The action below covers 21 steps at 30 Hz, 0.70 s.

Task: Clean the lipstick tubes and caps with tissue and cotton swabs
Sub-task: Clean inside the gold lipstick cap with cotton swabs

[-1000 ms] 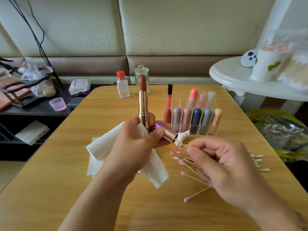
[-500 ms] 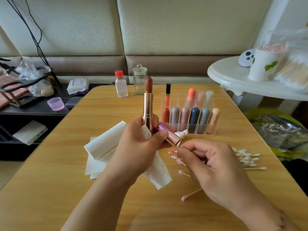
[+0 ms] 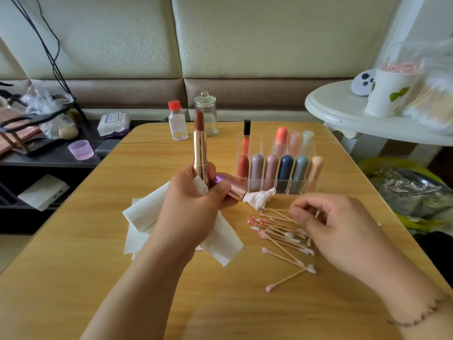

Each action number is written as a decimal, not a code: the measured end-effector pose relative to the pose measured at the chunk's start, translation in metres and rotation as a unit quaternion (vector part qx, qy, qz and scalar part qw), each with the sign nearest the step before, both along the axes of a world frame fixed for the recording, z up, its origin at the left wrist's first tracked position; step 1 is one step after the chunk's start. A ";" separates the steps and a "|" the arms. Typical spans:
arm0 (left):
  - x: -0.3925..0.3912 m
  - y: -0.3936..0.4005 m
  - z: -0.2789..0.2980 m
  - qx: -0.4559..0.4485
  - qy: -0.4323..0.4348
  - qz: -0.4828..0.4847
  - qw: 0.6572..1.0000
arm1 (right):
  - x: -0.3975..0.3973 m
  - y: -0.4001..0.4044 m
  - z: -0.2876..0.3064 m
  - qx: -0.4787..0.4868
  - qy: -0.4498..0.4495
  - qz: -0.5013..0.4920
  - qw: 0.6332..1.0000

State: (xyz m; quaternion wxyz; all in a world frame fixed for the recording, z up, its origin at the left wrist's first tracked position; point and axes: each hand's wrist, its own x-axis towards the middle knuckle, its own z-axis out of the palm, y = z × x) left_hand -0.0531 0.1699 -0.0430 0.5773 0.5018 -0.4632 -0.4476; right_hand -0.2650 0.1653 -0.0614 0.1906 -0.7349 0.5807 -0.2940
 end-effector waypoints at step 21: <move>0.004 -0.002 0.002 0.019 0.067 0.000 0.998 | -0.026 0.001 0.019 0.035 0.117 -0.019 0.992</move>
